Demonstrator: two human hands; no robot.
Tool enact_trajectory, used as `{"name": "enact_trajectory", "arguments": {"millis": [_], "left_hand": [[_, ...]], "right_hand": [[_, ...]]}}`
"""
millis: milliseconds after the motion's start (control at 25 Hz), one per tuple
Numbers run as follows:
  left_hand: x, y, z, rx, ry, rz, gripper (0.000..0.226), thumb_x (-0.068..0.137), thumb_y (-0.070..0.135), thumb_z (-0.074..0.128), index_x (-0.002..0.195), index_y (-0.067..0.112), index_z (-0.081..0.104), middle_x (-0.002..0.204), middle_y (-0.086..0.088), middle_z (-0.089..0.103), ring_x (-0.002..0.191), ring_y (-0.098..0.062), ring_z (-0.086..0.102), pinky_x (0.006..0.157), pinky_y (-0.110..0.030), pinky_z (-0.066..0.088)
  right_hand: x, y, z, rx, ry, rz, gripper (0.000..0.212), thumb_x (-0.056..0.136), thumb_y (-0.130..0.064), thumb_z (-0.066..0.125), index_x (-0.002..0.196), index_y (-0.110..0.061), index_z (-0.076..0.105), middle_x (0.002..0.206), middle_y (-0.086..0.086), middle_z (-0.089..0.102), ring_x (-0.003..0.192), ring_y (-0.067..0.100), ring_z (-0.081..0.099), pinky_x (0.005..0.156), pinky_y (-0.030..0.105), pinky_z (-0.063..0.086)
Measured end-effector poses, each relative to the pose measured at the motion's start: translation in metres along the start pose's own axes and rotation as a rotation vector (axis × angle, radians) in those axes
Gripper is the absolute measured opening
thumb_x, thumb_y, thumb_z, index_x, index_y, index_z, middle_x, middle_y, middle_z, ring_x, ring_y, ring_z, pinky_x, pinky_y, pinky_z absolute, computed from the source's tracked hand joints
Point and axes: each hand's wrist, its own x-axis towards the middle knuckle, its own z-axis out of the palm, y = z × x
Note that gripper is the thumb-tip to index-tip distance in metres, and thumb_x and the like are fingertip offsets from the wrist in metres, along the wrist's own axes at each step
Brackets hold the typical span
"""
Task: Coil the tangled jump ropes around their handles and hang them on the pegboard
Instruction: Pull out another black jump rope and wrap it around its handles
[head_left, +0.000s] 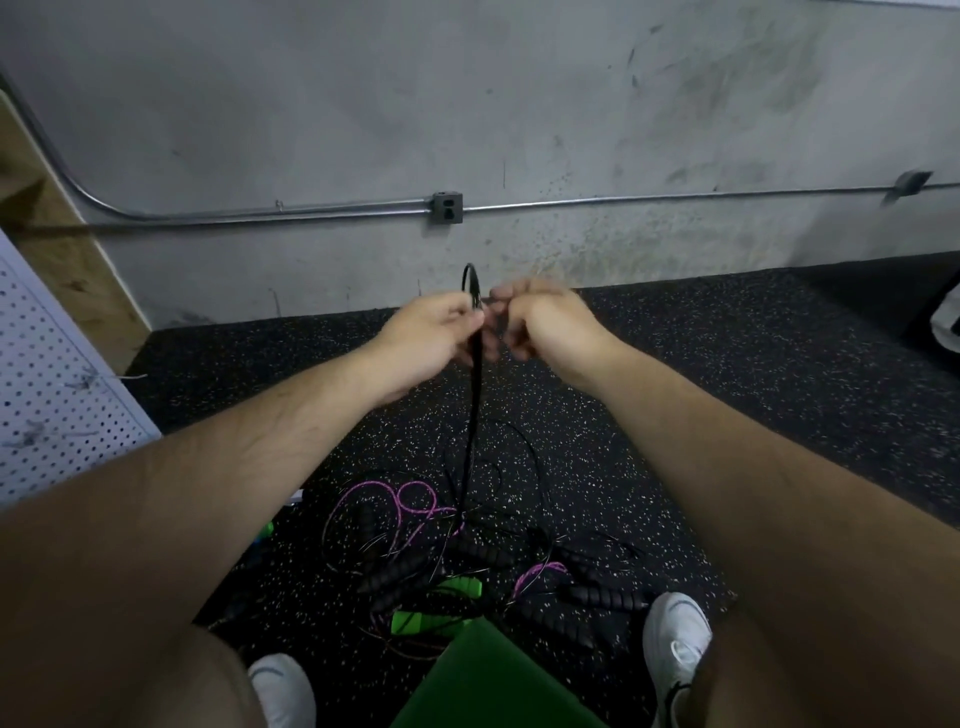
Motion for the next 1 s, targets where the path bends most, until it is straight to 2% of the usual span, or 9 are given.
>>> {"name": "enact_trajectory", "arguments": {"millis": [120,160,280,400,480,600,800,920,1000], "left_hand": [[0.007,0.01,-0.009,-0.184,0.061,0.055,0.021,0.106,0.01,0.045,0.098,0.01,0.065,0.085,-0.004,0.073,0.082,-0.017,0.071,0.068,-0.027,0.054],[0.007,0.013,-0.011,-0.201,0.053,0.07,0.021,0.106,0.011,0.045,0.101,0.011,0.066,0.089,-0.004,0.074,0.086,-0.018,0.071,0.07,-0.027,0.054],[0.003,0.015,-0.013,-0.281,0.034,0.035,0.025,0.108,0.023,0.043,0.114,0.013,0.066,0.108,-0.009,0.074,0.101,-0.02,0.071,0.085,-0.029,0.056],[-0.008,0.001,-0.017,-0.292,-0.141,-0.067,0.036,0.106,0.034,0.043,0.124,0.009,0.063,0.109,-0.009,0.075,0.106,-0.023,0.07,0.097,-0.038,0.051],[-0.016,-0.01,-0.019,-0.097,-0.258,-0.096,0.034,0.106,0.032,0.044,0.126,0.011,0.061,0.112,-0.007,0.076,0.109,-0.018,0.07,0.1,-0.039,0.048],[-0.013,-0.009,-0.017,0.153,-0.128,-0.005,0.021,0.106,0.021,0.048,0.108,0.015,0.068,0.095,-0.002,0.078,0.094,-0.014,0.074,0.094,-0.041,0.055],[0.006,0.016,-0.011,-0.154,0.087,0.081,0.02,0.105,0.016,0.049,0.096,0.012,0.067,0.085,-0.005,0.071,0.09,-0.028,0.072,0.091,-0.042,0.058],[0.009,0.026,-0.01,-0.221,0.081,0.124,0.021,0.106,0.021,0.047,0.104,0.013,0.067,0.094,-0.003,0.071,0.095,-0.021,0.07,0.094,-0.04,0.056],[0.005,0.02,-0.014,-0.188,0.022,0.094,0.022,0.105,0.03,0.049,0.114,0.02,0.066,0.112,0.0,0.071,0.109,-0.016,0.067,0.098,-0.035,0.052]], "right_hand": [[-0.01,0.018,0.011,-0.392,-0.328,0.067,0.023,0.089,-0.003,0.064,0.111,-0.01,0.065,0.108,0.007,0.071,0.085,0.019,0.063,0.065,0.029,0.052],[-0.012,0.02,0.016,-0.437,-0.338,0.04,0.016,0.094,-0.006,0.063,0.109,-0.009,0.067,0.105,0.008,0.071,0.085,0.018,0.064,0.068,0.028,0.055],[-0.009,0.011,0.024,-0.383,-0.129,-0.143,0.011,0.098,-0.008,0.06,0.1,-0.003,0.07,0.087,0.009,0.072,0.074,0.019,0.065,0.074,0.034,0.059],[-0.004,-0.01,0.022,-0.264,0.058,-0.255,0.011,0.097,-0.011,0.063,0.099,-0.003,0.07,0.087,0.014,0.073,0.066,0.016,0.065,0.065,0.032,0.06],[0.0,-0.021,0.02,-0.116,0.119,-0.296,0.012,0.098,-0.01,0.062,0.1,-0.002,0.07,0.088,0.012,0.074,0.065,0.012,0.063,0.061,0.027,0.056],[-0.001,-0.026,0.014,0.043,0.142,-0.265,0.014,0.099,-0.009,0.059,0.108,-0.003,0.067,0.1,0.01,0.073,0.072,0.013,0.063,0.061,0.026,0.053],[-0.015,0.017,0.017,-0.624,-0.195,-0.035,0.018,0.093,-0.015,0.066,0.111,-0.014,0.067,0.103,-0.001,0.07,0.084,0.017,0.068,0.08,0.036,0.06],[-0.015,0.019,0.018,-0.674,-0.066,-0.114,0.012,0.096,-0.022,0.066,0.099,-0.012,0.072,0.087,0.002,0.071,0.075,0.015,0.064,0.086,0.046,0.057],[-0.017,0.003,0.01,-0.631,0.038,-0.18,0.01,0.098,-0.021,0.063,0.099,-0.014,0.069,0.087,0.004,0.071,0.074,0.017,0.065,0.08,0.041,0.06]]}}
